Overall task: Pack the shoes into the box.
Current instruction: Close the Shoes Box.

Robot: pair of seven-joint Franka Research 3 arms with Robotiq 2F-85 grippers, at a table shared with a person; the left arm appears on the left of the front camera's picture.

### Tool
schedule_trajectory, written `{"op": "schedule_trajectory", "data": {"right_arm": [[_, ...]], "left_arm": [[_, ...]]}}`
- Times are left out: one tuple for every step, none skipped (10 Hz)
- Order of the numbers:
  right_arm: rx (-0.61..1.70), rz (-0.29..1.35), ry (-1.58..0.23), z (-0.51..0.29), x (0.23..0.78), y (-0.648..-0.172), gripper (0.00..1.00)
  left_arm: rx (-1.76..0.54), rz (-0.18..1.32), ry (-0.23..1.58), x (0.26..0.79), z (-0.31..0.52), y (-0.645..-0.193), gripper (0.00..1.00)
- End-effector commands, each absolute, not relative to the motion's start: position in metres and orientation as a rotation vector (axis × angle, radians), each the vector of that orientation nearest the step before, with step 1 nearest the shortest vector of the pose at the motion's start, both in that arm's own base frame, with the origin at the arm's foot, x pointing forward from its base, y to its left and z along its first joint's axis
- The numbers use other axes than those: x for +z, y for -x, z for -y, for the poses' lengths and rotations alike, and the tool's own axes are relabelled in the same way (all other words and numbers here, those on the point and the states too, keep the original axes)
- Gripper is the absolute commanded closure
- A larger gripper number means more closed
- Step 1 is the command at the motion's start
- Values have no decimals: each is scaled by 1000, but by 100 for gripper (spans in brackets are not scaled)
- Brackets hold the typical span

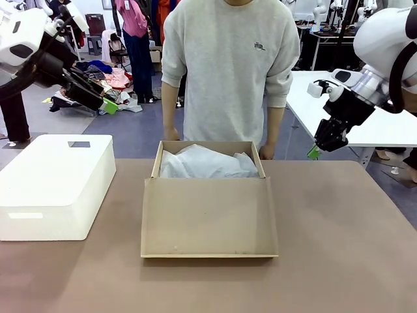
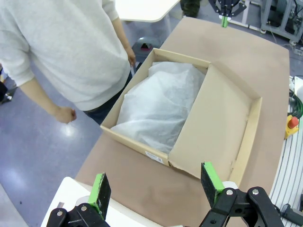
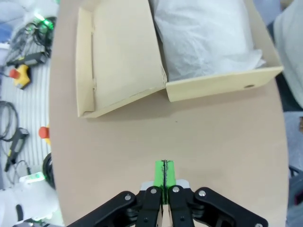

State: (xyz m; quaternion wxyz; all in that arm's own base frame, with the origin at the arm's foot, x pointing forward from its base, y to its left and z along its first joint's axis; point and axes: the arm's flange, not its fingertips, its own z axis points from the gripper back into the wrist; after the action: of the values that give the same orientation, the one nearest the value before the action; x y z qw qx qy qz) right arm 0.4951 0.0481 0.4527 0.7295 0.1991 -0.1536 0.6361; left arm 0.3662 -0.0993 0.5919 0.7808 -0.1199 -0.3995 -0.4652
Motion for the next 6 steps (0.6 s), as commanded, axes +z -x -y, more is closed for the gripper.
{"op": "schedule_trajectory", "data": {"right_arm": [[1482,422,-520,-36,430,-502,100],[1505,441,-556,-34,418,-504,100],[1507,445,-570,-33,409,-505,100],[1515,453,-579,-32,398,-504,100],[1511,479,-605,-34,386,-505,100],[1500,490,-631,-36,376,-505,100]], "left_arm": [[-1021,869,272,592,98,-368,0],[-1021,869,272,592,98,-368,0],[-1021,869,272,592,98,-368,0],[-1021,869,272,592,98,-368,0],[-1021,869,272,592,98,-368,0],[-1021,869,272,592,98,-368,0]]}}
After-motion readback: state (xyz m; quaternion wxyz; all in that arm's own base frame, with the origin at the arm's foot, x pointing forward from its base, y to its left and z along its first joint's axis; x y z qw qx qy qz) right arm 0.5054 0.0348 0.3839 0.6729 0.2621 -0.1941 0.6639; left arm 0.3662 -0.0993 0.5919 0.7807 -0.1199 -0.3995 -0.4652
